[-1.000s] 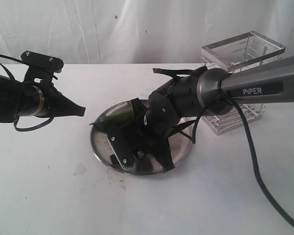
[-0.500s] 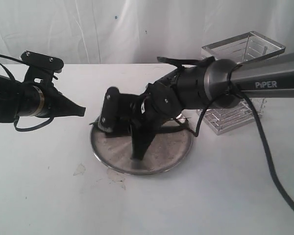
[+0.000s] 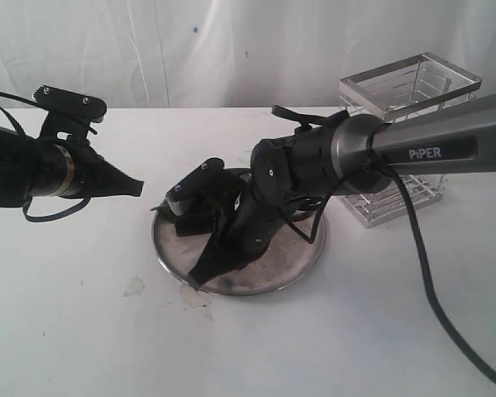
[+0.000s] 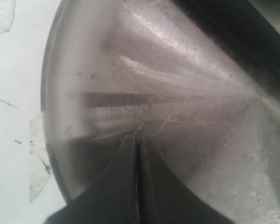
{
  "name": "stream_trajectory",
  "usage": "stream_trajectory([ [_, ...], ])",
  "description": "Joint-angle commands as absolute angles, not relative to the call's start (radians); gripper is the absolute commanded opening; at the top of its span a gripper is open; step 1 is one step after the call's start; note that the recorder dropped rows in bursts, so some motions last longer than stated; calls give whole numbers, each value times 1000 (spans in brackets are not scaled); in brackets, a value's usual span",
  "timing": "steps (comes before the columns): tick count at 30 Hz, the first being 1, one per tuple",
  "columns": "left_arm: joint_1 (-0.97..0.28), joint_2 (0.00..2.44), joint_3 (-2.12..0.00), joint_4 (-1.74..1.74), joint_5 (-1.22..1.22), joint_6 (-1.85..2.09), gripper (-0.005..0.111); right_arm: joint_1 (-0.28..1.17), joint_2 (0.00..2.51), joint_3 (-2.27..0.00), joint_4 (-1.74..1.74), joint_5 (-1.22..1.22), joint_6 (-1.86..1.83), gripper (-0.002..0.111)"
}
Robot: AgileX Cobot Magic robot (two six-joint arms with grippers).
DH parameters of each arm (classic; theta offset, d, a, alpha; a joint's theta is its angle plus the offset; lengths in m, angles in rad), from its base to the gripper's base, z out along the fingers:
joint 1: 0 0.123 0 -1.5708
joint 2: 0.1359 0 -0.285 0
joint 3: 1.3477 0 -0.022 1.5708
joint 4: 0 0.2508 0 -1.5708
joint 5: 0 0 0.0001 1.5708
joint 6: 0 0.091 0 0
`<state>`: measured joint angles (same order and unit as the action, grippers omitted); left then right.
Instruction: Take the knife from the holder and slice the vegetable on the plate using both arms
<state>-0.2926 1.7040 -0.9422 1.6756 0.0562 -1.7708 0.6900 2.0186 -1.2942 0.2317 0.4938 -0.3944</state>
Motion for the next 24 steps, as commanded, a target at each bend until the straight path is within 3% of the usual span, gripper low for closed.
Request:
stream_trajectory([
  [1, -291, 1703, -943, 1693, 76, -1775, 0, 690, 2017, -1289, 265, 528, -416, 0],
  [24, -291, 1703, -943, 1693, 79, -1775, 0, 767, 2017, -1285, 419, 893, -505, 0],
])
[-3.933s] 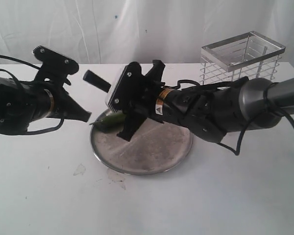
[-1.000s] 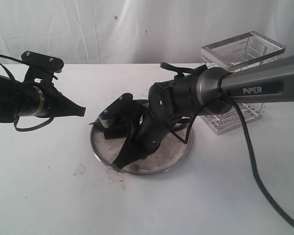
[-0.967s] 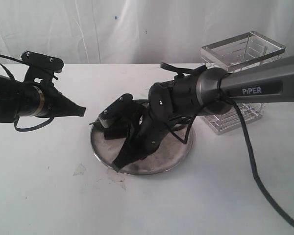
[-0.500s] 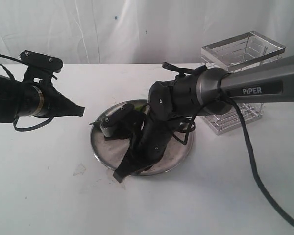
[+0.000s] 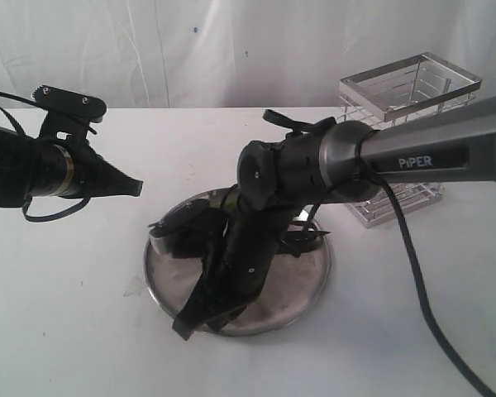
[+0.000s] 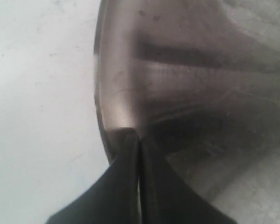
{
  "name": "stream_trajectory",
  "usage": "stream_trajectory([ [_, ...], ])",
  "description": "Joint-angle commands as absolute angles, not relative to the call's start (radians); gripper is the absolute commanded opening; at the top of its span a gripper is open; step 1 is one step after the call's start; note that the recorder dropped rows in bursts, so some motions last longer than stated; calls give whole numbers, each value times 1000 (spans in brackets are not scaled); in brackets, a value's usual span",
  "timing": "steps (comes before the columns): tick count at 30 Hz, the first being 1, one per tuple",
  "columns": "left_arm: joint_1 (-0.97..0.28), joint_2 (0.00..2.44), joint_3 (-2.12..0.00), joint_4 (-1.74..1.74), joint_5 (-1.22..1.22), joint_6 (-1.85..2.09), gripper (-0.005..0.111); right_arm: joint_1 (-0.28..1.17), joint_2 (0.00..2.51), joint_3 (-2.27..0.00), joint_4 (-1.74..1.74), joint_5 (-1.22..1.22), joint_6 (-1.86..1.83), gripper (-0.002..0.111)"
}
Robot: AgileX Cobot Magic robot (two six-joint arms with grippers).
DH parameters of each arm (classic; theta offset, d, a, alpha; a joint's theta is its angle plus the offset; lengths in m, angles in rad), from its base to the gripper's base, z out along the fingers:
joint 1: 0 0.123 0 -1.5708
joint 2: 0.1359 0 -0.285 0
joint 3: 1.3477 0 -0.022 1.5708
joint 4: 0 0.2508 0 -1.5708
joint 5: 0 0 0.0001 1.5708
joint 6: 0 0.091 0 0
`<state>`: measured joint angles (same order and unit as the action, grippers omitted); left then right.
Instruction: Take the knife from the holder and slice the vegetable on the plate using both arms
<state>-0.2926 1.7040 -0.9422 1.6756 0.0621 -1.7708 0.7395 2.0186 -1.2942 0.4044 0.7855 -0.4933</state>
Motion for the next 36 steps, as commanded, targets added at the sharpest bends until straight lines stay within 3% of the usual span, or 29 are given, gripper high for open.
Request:
stream_trajectory([
  [1, -291, 1703, -943, 1693, 79, -1775, 0, 772, 2017, -1285, 419, 915, -514, 0],
  [4, -291, 1703, -943, 1693, 79, -1775, 0, 779, 2002, -1285, 409, 932, -538, 0],
  [12, -291, 1703, -943, 1693, 107, -1777, 0, 779, 1893, -1285, 407, 635, -538, 0],
  [15, -291, 1703, -943, 1693, 102, -1779, 0, 777, 1886, -1311, 391, 648, -538, 1],
  [21, -291, 1703, -943, 1693, 100, -1779, 0, 777, 1937, -1461, 277, 949, -538, 27],
  [29, -291, 1703, -943, 1693, 100, -1779, 0, 779, 2060, -1581, -10, 968, -537, 57],
  [36, -291, 1703, -943, 1693, 100, -1779, 0, 779, 2119, -1581, -116, 917, -517, 57],
])
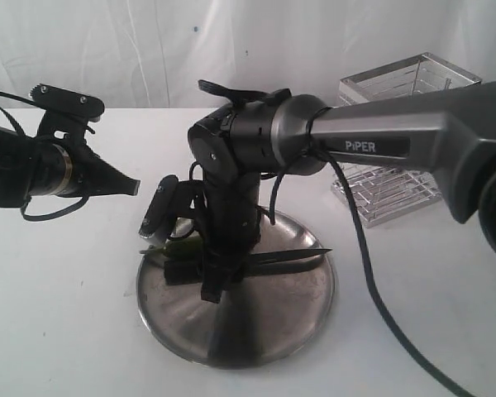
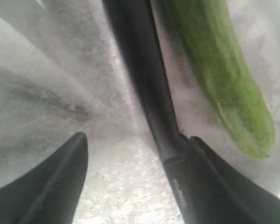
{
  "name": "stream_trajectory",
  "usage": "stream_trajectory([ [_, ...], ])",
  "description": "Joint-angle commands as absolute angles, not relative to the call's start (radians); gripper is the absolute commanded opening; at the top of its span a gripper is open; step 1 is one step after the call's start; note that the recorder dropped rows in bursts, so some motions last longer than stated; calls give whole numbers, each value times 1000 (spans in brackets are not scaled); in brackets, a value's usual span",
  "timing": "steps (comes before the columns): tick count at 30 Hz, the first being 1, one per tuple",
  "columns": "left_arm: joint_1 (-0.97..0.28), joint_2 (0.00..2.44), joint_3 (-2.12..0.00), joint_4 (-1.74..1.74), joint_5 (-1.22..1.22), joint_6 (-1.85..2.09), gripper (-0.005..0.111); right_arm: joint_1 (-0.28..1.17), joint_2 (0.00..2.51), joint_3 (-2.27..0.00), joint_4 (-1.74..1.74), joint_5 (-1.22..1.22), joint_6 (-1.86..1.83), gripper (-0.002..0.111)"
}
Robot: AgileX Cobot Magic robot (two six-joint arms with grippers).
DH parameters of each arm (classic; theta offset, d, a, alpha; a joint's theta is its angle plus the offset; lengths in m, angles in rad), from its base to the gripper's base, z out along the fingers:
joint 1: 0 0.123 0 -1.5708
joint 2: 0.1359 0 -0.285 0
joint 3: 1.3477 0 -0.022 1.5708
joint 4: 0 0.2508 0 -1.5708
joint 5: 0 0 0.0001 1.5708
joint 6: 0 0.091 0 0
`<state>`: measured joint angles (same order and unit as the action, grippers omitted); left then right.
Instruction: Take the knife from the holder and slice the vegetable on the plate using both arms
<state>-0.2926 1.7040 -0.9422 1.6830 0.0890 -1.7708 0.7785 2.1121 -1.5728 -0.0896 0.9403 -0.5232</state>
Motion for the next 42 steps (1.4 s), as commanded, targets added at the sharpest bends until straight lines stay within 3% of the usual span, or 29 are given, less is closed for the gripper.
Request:
stream_trajectory([
  [1, -291, 1703, -943, 1693, 100, -1779, 0, 777, 2123, -1581, -118, 898, -517, 57],
  [11, -291, 1703, -943, 1693, 100, -1779, 0, 776, 2184, -1581, -145, 866, -520, 52],
  [13, -291, 1703, -943, 1693, 100, -1779, 0, 778, 2182, -1581, -140, 871, -520, 44],
  [19, -291, 1703, -943, 1693, 100, -1779, 0, 778, 2149, -1581, -140, 875, -520, 0],
  [26, -291, 1703, -935, 1693, 98, -1775, 0, 778, 2010, -1581, 89, 985, -598, 0],
  [30, -291, 1665, -896, 1693, 109, -1772, 0, 723, 1915, -1581, 758, 1221, -1065, 0],
  [33, -291, 1616, -896, 1687, 109, -1780, 0, 656, 1887, -1553, 935, 1221, -1111, 0],
  [42, -291, 1486, -868, 1618, 186, -1780, 0, 479, 1793, -1194, 1548, 1221, -1456, 0],
])
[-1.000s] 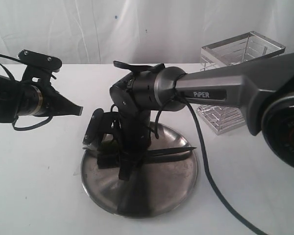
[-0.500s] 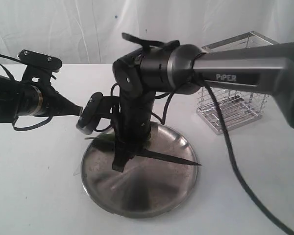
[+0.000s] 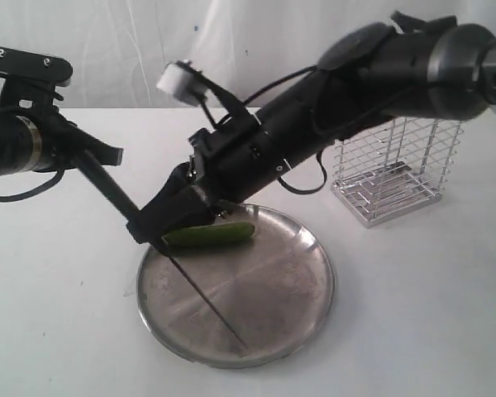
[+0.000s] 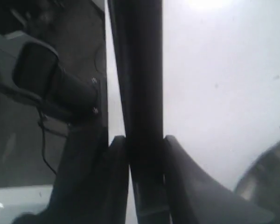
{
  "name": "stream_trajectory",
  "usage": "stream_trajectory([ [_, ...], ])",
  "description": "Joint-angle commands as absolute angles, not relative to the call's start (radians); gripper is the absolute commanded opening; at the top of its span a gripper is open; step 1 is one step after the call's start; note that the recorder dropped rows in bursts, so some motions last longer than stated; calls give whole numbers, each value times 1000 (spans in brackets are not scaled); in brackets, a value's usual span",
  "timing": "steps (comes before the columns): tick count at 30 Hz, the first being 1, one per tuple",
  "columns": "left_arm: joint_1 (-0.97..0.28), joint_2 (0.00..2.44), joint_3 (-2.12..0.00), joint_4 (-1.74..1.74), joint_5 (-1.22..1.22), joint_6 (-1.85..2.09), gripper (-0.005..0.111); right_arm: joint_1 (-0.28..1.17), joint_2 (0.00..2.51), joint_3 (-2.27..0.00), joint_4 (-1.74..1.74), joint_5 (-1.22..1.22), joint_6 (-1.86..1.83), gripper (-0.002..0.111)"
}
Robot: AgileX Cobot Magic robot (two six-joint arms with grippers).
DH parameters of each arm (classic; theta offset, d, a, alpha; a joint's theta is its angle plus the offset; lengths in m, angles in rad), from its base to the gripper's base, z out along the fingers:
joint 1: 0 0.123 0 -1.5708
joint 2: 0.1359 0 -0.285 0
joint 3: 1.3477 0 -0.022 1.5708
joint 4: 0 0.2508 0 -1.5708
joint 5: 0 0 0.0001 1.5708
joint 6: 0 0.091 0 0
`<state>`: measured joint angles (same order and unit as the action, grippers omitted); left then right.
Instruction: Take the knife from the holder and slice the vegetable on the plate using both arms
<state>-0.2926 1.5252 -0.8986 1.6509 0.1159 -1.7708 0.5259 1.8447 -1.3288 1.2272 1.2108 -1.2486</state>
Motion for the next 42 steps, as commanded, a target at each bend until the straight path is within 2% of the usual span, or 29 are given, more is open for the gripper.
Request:
stream_trajectory([
  [1, -291, 1479, -861, 1600, 216, -1780, 0, 477, 1784, -1157, 1614, 1221, -1499, 0],
  [3, -291, 1469, -848, 1583, 260, -1809, 0, 477, 1761, -1067, 1744, 1221, -1594, 0],
  [8, -291, 1465, -846, 1598, 200, -1845, 0, 488, 1709, -946, 1744, 1221, -1667, 0],
  [15, -291, 1465, -846, 1616, 172, -1843, 0, 482, 1684, -906, 1744, 1218, -1629, 0],
  [17, -291, 1465, -846, 1616, 172, -1840, 0, 482, 1684, -906, 1744, 1045, -1470, 0],
  [21, -291, 1465, -846, 1623, 168, -1841, 0, 482, 1684, -906, 1744, 596, -855, 0],
  [23, -291, 1465, -846, 1630, 168, -1841, 0, 482, 1684, -906, 1744, 477, -738, 0],
  [29, -291, 1467, -846, 1632, 168, -1841, 0, 482, 1684, -906, 1744, 362, -619, 0],
  [35, -291, 1467, -846, 1631, 168, -1841, 0, 494, 1684, -906, 1744, 298, -341, 0],
  [42, -291, 1467, -846, 1658, 168, -1841, 0, 655, 1684, -906, 1744, -85, -150, 0],
])
